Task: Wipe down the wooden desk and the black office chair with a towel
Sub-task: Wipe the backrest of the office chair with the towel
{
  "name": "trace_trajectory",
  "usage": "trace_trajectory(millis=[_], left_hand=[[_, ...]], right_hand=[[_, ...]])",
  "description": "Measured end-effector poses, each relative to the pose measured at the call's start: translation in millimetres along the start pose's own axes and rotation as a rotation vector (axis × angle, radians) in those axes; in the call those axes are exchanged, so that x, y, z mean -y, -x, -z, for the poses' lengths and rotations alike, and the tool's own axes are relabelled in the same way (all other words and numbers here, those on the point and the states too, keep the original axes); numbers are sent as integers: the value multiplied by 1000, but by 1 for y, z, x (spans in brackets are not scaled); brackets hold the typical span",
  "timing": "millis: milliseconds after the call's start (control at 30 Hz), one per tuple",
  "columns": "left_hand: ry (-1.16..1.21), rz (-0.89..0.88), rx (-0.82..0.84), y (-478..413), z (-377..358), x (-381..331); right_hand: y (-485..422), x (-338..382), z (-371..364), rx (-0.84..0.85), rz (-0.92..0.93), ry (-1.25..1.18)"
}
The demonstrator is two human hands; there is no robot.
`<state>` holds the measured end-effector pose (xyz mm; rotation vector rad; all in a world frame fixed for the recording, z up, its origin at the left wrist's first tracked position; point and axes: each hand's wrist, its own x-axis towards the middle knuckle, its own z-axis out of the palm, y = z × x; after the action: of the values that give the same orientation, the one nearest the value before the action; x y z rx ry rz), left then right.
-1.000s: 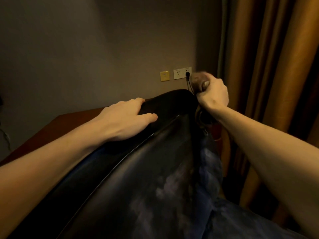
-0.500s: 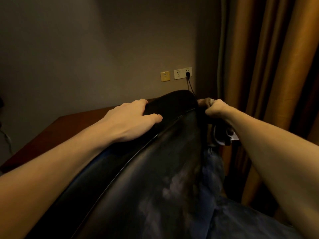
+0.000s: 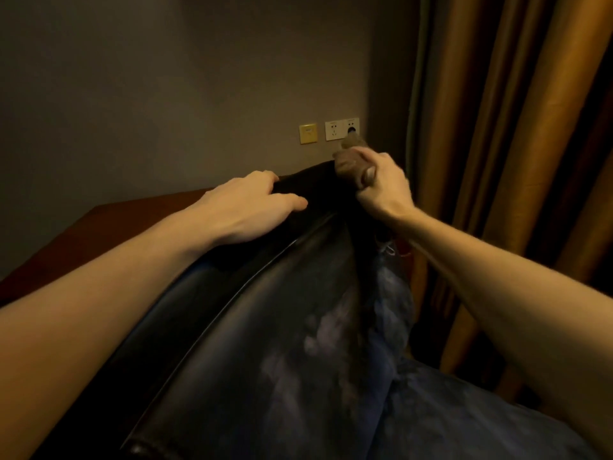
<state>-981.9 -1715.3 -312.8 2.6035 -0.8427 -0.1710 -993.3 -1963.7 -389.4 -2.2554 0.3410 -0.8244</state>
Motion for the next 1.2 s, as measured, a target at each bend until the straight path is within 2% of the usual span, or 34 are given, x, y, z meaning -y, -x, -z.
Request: trace_trajectory(millis=[100, 233, 267, 333, 400, 467, 567, 667, 800, 1067, 1200], left_hand=[[125, 11, -6, 0, 3, 4], [326, 7, -24, 7, 5, 9], [324, -7, -22, 9, 5, 8], [245, -50, -20, 20, 6, 3], [182, -88, -45, 31, 9, 0], [144, -107, -50, 46, 13, 1], [-74, -99, 28, 77, 16, 15], [-40, -20, 38, 103, 9, 43], [75, -21, -90, 108, 3, 51], [128, -15, -191, 127, 5, 49], [32, -17, -323, 137, 6, 39]], right_hand=[[48, 15, -3, 49, 54, 20], [95, 38, 30, 386, 158, -40], [99, 40, 37, 403, 157, -62], [101, 45, 44, 271, 122, -114], [98, 50, 43, 79, 0, -155], [95, 55, 39, 8, -121, -149], [92, 62, 34, 123, -152, -97], [107, 84, 19, 282, -99, 32], [152, 109, -4, 237, -10, 214], [251, 160, -1, 272, 170, 115], [288, 164, 5, 328, 259, 66]])
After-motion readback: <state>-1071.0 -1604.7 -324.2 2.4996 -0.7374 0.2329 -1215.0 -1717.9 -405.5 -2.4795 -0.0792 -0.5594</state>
